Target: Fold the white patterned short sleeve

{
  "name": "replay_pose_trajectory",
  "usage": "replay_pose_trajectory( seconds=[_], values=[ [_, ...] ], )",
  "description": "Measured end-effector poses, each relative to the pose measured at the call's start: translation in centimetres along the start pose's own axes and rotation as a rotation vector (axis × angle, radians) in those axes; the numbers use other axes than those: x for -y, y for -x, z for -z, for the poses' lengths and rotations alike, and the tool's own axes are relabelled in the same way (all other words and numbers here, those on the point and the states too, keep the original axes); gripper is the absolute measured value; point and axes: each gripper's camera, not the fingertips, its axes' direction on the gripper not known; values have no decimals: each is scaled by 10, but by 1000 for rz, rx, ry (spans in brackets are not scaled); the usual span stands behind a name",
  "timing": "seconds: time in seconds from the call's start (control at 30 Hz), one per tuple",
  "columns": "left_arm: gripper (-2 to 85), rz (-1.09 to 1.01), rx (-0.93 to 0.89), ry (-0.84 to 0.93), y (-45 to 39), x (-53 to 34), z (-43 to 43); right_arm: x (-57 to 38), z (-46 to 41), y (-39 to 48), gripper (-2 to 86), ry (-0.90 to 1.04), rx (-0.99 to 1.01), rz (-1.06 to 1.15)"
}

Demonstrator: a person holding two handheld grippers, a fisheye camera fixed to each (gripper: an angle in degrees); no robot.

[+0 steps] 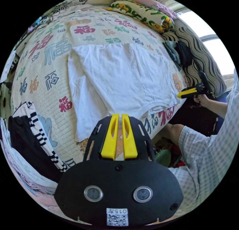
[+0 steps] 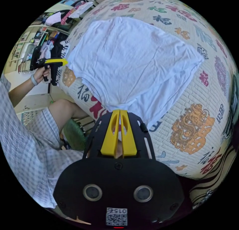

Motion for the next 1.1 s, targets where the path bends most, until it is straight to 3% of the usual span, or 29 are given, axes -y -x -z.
replay_pose_trajectory(
  seconds=[0.13, 0.2, 0.27, 0.4, 0.47, 0.67, 1.1],
  values=[
    [17, -17, -48, -21, -12, 28, -6, 14, -12, -3, -5, -27, 86, -31],
    [22, 15, -56, 130, -8, 37, -33, 15, -37, -10, -6, 87, 102, -74],
    [26, 14, -24, 291, -4, 32, -55, -1, -34, -24, -2, 52, 189, -166],
    [40, 95, 29, 120, 10, 10, -1, -52, 7, -54, 37, -117, 257, -335],
    [67, 265, 145, 34, 39, -18, 34, -96, 24, -83, 67, -161, 220, -498],
    [106, 525, 119, 47, 107, -72, 47, -153, 27, -119, 113, -128, 192, -612],
    [86, 341, 186, 40, 86, -129, 70, -200, 20, -126, 74, -164, 298, -531]
  ],
)
